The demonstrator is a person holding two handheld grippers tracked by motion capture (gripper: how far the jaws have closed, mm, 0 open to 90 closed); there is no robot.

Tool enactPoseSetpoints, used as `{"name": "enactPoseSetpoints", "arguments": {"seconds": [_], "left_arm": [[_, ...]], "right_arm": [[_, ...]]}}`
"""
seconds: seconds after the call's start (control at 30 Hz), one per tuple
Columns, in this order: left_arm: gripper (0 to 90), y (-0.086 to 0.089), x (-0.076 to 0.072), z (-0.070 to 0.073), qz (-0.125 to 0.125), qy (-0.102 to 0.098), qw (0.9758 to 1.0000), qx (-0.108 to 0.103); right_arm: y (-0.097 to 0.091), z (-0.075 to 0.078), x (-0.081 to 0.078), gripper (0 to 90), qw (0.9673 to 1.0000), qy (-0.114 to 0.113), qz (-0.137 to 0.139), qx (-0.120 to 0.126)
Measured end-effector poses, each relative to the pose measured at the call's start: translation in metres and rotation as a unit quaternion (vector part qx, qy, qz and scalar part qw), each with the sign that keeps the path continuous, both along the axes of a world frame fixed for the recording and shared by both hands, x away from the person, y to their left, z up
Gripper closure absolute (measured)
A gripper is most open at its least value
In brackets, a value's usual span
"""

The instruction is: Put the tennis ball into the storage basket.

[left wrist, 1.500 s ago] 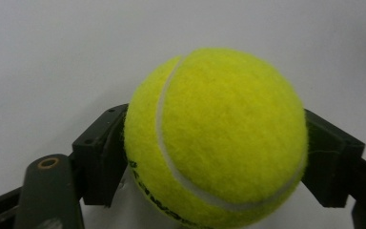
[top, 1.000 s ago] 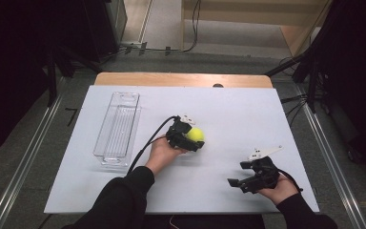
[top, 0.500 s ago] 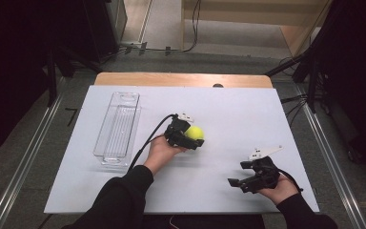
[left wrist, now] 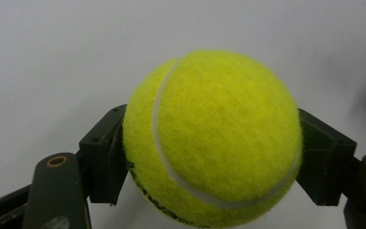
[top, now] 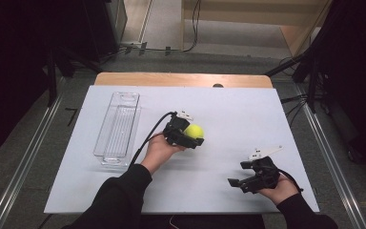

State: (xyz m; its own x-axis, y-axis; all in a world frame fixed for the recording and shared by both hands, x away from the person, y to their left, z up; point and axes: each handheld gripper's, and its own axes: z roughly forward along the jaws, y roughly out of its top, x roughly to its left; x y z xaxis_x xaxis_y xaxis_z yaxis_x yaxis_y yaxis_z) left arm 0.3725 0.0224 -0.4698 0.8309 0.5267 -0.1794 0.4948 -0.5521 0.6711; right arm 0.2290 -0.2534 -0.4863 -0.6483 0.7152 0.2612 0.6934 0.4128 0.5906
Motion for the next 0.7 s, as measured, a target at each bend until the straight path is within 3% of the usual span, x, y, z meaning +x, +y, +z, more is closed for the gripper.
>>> {"name": "enactPoseSetpoints", "arguments": {"seconds": [0.3,0.7], "left_arm": [[25.5,0.004,-0.002,0.013,-0.005,0.005,0.9999,-0.008],[25.4,0.01,-0.005,0.029,-0.017,0.015,0.9997,-0.002]], "right_arm": [[0.0,0.0,0.0,11.4,1.0,-0.001,0.0,-0.001],[0.0,0.0,0.0,11.4,1.0,-0.001,-0.001,0.001]]}}
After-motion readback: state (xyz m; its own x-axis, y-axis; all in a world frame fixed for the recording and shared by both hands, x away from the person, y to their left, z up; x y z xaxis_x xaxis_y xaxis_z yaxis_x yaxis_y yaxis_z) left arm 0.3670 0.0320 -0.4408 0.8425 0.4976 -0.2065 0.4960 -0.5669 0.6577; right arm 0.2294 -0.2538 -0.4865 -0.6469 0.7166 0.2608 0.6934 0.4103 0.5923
